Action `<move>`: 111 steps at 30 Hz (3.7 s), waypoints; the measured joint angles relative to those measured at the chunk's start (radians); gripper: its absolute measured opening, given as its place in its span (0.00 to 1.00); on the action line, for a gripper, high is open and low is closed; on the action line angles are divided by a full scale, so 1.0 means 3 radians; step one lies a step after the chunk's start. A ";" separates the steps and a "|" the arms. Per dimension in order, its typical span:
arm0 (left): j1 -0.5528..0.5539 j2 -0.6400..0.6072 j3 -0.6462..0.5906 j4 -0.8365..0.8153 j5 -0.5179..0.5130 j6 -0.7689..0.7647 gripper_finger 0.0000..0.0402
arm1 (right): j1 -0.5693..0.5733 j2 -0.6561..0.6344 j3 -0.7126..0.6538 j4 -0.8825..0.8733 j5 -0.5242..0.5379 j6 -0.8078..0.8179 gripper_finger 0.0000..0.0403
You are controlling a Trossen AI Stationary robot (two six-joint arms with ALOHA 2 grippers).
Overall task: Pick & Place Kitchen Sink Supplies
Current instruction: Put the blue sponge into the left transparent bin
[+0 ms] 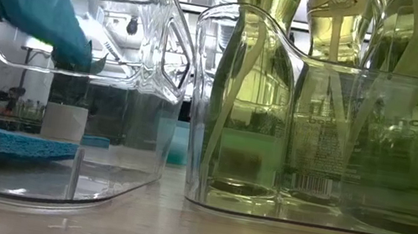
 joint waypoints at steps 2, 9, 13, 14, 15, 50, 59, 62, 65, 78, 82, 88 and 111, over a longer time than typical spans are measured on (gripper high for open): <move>0.0003 0.0092 -0.0024 0.0007 -0.0065 -0.0108 0.04 | -0.0028 -0.0010 -0.0001 -0.0015 -0.0006 -0.0038 0.02; 0.0005 0.0382 -0.0029 0.0071 -0.0162 -0.0244 0.04 | -0.0053 -0.0016 -0.0001 -0.0014 -0.0007 -0.0269 0.02; 0.0006 0.0459 -0.0037 0.0082 -0.0161 -0.0172 0.05 | -0.0053 -0.0016 -0.0001 -0.0014 -0.0008 -0.0284 0.02; 0.0006 0.0466 -0.0043 0.0086 -0.0167 -0.0177 0.05 | -0.0053 -0.0016 -0.0001 -0.0015 -0.0008 -0.0287 0.02; 0.0012 0.0471 -0.0048 0.0091 -0.0175 -0.0176 0.05 | -0.0053 -0.0016 -0.0001 -0.0015 -0.0008 -0.0297 0.02; 0.0085 -0.0274 -0.0059 -0.0161 -0.0018 -0.0200 0.46 | -0.0052 -0.0016 -0.0001 -0.0003 -0.0008 -0.0260 0.02; 0.0230 -0.0733 0.0065 -0.0052 -0.1504 0.0630 0.46 | -0.0052 -0.0015 -0.0001 -0.0006 -0.0008 -0.0265 0.02; 0.0435 -0.0794 0.0114 -0.0055 -0.1597 0.1265 0.46 | -0.0051 -0.0015 -0.0001 -0.0005 -0.0007 -0.0266 0.02; 0.0726 -0.0781 0.0201 0.0008 -0.1416 0.1938 0.46 | -0.0051 -0.0015 -0.0001 -0.0002 -0.0008 -0.0266 0.02; 0.2004 -0.0414 0.0379 -0.0900 -0.0770 0.4528 0.46 | -0.0051 -0.0044 -0.0001 -0.0020 -0.0007 -0.0055 0.02; 0.2449 -0.0220 0.0366 -0.1382 -0.0743 0.4792 0.46 | -0.0049 -0.0124 -0.0001 -0.0016 -0.0005 0.0142 0.02; 0.3149 0.0291 0.0392 -0.1312 0.0019 0.5326 0.46 | -0.0049 -0.0200 0.0000 0.0039 -0.0002 0.0301 0.02; 0.3641 0.1603 0.0539 -0.1005 -0.0307 0.6506 0.46 | -0.0052 -0.0162 0.0000 0.0351 0.0002 0.0994 0.02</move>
